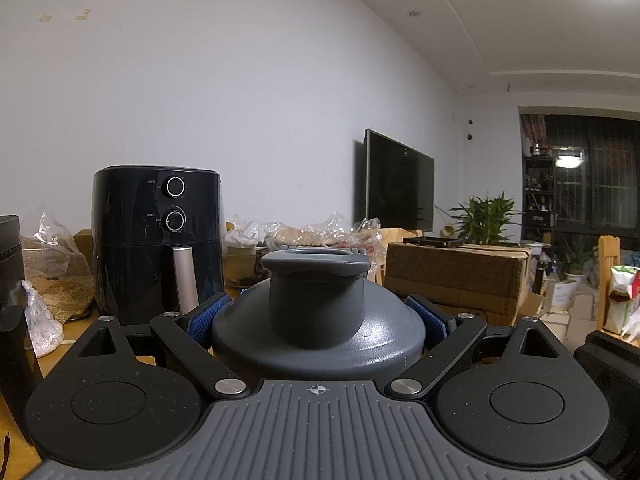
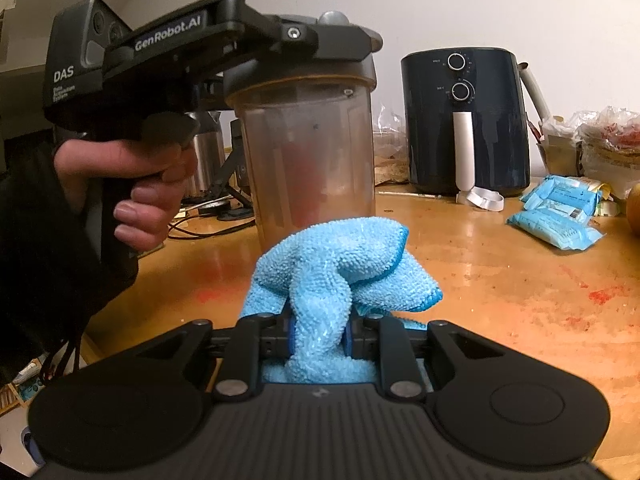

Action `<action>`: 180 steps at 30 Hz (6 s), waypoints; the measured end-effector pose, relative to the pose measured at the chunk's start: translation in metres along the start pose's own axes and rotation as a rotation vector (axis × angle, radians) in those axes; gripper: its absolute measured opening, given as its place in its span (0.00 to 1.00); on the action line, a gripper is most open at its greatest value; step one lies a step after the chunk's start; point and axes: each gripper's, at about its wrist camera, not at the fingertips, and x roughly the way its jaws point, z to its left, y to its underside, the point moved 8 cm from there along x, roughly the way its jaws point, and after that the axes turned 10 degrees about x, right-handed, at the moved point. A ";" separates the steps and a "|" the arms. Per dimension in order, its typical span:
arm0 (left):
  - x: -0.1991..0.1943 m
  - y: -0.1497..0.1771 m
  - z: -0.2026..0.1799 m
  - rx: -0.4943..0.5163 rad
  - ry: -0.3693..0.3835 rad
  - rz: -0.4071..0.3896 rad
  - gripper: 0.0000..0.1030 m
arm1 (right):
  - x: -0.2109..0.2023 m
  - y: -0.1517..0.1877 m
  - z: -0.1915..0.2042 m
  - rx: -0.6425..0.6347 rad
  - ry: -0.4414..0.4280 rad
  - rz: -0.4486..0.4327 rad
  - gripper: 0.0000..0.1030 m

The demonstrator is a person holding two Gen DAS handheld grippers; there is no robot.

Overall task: Clean container
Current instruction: 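Rub the cloth along the bottle side with right tool while left tool turns bottle, then press the cloth under the bottle base with right tool while left tool lowers bottle, then move the bottle away from the cloth with the left tool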

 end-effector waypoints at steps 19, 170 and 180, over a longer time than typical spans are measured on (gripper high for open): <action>0.000 0.000 0.000 0.000 0.001 -0.001 0.92 | -0.018 -0.034 0.012 -0.036 -0.016 -0.080 0.16; 0.048 -0.011 0.100 -0.036 -0.695 0.020 0.92 | -0.060 -0.065 -0.028 0.021 0.307 -0.199 0.18; 0.071 -0.001 0.118 -0.034 -0.687 0.011 0.92 | -0.058 -0.063 -0.031 0.020 0.313 -0.184 0.18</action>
